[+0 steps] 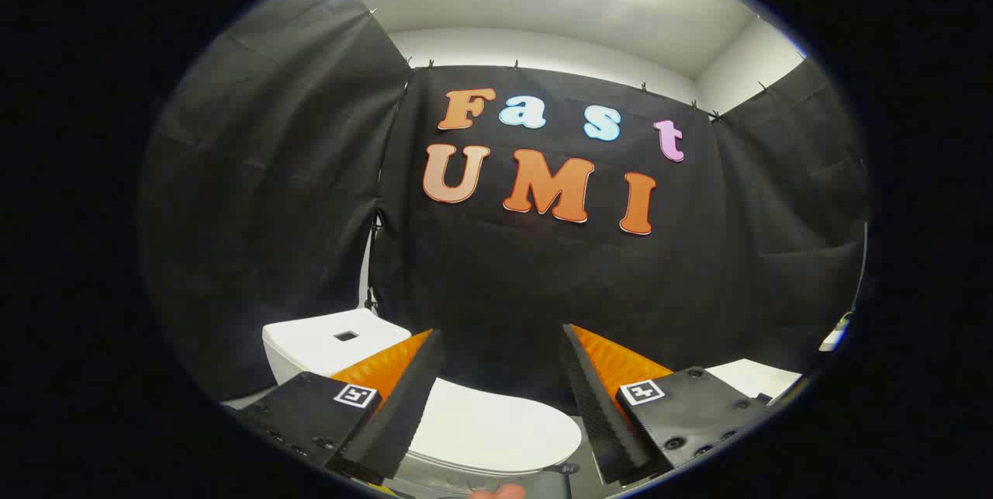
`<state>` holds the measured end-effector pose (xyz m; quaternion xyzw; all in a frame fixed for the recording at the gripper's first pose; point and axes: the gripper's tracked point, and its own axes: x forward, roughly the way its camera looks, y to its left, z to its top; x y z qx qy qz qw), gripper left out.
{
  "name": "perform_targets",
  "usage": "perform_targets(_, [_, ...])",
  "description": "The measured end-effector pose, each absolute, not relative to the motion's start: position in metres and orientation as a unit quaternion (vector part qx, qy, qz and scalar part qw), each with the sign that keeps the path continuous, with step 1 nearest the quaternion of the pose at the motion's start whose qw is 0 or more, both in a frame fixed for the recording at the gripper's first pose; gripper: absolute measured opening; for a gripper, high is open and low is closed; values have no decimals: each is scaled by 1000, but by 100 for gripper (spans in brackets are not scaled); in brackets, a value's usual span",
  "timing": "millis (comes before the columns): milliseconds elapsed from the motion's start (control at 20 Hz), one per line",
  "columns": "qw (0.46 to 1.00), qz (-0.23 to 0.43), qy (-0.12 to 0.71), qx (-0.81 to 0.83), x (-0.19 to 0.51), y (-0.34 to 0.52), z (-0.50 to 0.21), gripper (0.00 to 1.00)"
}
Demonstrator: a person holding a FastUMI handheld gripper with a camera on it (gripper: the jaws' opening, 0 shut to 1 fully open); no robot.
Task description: Open the toilet lid.
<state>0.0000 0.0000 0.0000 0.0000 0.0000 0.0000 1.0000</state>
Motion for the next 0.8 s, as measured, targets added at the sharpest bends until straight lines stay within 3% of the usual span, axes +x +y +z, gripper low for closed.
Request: perform_targets(800, [1000,0,3,2,-2,-3,-2,98])
